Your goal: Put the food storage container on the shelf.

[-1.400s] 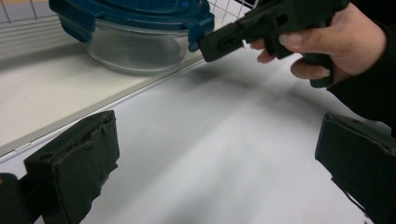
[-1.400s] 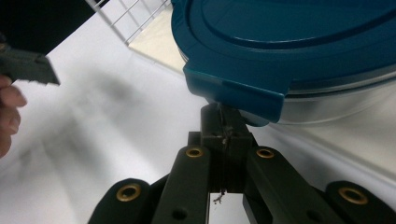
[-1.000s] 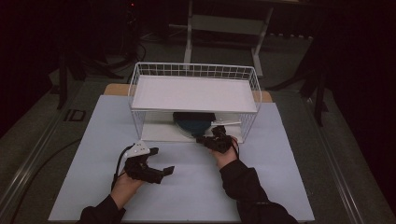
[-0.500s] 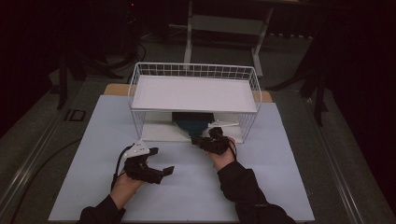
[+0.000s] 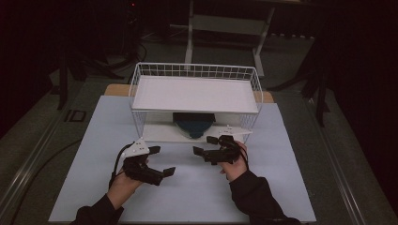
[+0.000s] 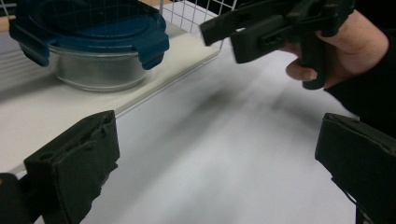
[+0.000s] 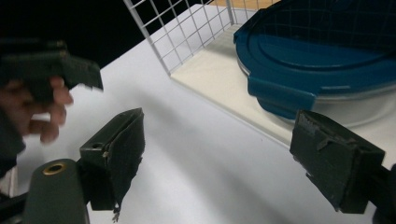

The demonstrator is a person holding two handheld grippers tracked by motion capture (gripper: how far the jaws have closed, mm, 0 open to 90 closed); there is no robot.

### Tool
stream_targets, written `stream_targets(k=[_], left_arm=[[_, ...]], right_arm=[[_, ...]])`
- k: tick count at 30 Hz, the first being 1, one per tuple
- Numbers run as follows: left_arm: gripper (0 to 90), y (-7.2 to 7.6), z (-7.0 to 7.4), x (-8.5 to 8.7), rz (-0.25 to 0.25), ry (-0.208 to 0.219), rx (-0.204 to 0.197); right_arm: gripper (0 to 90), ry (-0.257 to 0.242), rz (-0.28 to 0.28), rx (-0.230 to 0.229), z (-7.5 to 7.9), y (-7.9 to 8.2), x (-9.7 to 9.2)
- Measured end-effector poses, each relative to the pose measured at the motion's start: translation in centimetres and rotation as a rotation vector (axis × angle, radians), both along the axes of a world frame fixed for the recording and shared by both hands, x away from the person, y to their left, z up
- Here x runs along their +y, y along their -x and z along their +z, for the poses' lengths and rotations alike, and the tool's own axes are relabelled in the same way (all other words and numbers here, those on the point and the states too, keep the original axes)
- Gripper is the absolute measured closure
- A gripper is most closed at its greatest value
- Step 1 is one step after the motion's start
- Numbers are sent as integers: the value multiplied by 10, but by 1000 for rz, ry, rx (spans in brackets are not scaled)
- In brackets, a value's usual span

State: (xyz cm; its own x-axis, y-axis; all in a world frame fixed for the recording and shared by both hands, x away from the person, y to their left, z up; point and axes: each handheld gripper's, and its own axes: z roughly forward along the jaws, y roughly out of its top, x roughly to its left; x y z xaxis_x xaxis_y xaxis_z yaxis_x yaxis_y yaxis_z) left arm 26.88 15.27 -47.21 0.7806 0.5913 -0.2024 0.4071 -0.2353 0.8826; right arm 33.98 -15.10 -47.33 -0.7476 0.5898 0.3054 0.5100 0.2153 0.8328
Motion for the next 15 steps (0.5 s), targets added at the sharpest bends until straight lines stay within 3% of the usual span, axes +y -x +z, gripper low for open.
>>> stream_targets(k=[9,10,15], left_arm=[[0,11,7,12,-2,-8,-6],[0,13,7,15,2,-4,-2],[0,17,6,23,8,2,-5]], right_arm=[[177,-7,-16,-38,2,23,-33],[176,-12,-16,-36,0,30,-44],[176,-3,-26,-41,-3,39,-56]])
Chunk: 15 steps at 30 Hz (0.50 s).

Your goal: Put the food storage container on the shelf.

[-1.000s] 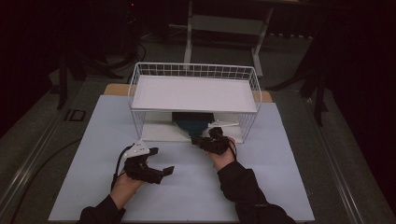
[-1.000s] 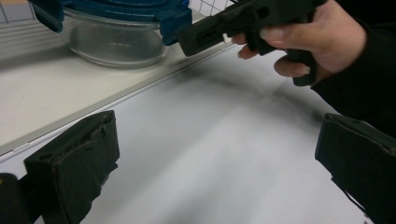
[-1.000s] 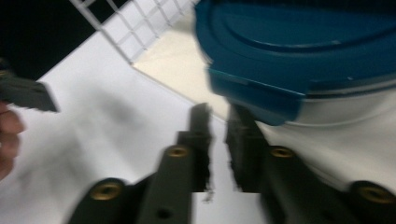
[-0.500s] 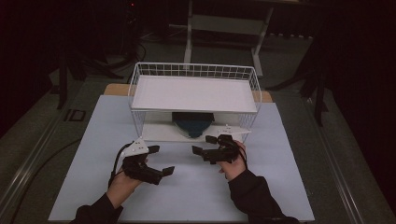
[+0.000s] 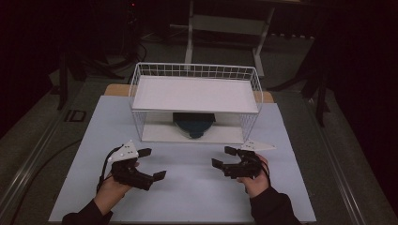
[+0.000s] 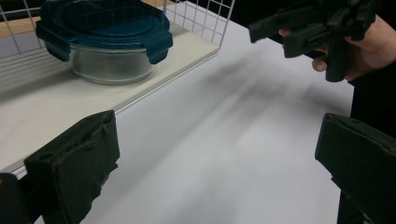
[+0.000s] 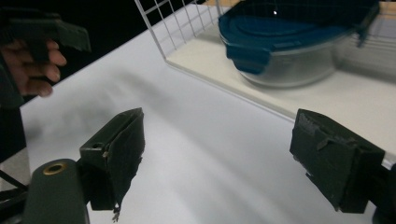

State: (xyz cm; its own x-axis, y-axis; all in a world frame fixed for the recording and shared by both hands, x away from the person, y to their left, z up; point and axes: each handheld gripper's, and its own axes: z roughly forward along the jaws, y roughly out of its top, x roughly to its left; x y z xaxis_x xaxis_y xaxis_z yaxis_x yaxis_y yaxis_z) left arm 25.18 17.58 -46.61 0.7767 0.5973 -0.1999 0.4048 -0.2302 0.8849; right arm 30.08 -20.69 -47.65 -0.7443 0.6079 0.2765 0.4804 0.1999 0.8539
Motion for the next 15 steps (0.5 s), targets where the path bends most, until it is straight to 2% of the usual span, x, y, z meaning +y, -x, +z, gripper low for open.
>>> stream_targets(k=[5,10,15], left_arm=[[0,6,-5,3,-2,-5,4],[0,10,-11,4,4,-6,4],[0,11,-15,4,2,-6,-7]], right_arm=[[176,-5,-25,12,-5,14,-17],[176,-13,-42,9,-6,21,-27],[176,7,-53,-7,-10,31,-37]])
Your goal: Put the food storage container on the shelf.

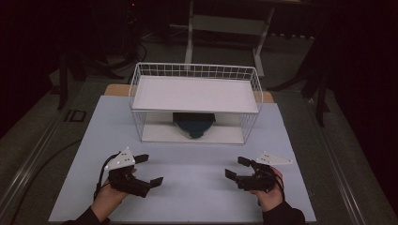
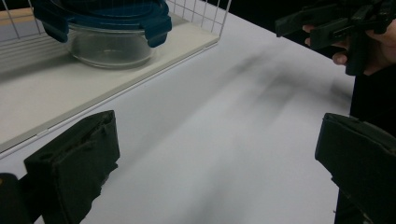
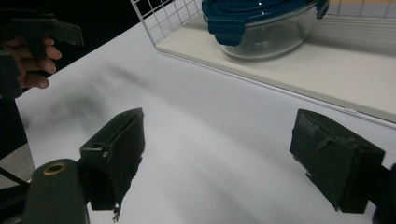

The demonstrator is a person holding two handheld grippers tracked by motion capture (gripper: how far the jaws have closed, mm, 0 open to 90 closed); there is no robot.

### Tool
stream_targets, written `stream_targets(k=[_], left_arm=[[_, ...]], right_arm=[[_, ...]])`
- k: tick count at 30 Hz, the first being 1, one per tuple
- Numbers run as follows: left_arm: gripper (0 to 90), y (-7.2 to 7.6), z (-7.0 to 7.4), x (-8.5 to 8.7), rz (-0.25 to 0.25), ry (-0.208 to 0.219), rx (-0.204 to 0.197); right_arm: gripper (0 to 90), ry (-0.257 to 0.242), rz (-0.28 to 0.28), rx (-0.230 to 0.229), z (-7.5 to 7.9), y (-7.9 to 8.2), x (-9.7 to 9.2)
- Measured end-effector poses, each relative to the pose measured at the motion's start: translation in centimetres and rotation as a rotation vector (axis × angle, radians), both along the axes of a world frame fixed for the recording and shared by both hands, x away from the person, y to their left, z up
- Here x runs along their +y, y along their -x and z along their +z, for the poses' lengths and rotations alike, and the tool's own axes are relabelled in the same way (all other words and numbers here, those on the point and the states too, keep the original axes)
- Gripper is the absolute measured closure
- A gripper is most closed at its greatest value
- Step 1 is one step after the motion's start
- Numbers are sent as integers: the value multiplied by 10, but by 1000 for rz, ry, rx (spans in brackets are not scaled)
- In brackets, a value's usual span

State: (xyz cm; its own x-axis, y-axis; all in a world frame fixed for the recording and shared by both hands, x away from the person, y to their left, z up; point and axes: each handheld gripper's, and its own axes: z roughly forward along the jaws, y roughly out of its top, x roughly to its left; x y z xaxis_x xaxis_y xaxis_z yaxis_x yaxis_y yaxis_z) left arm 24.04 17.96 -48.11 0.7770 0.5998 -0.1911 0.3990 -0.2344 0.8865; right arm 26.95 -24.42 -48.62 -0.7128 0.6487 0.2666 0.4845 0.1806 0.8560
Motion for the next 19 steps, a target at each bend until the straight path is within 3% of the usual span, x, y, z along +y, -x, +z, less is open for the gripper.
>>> stream_targets(k=[5,9,19], left_arm=[[0,0,-5,2,6,7,-2],[0,1,-8,5,18,4,-2],[0,1,-11,6,17,8,-4]], right_arm=[[177,1,-10,2,-6,4,-6],[179,42,-9,2,-14,4,-8],[180,20,-36,27,-19,-2,-14]])
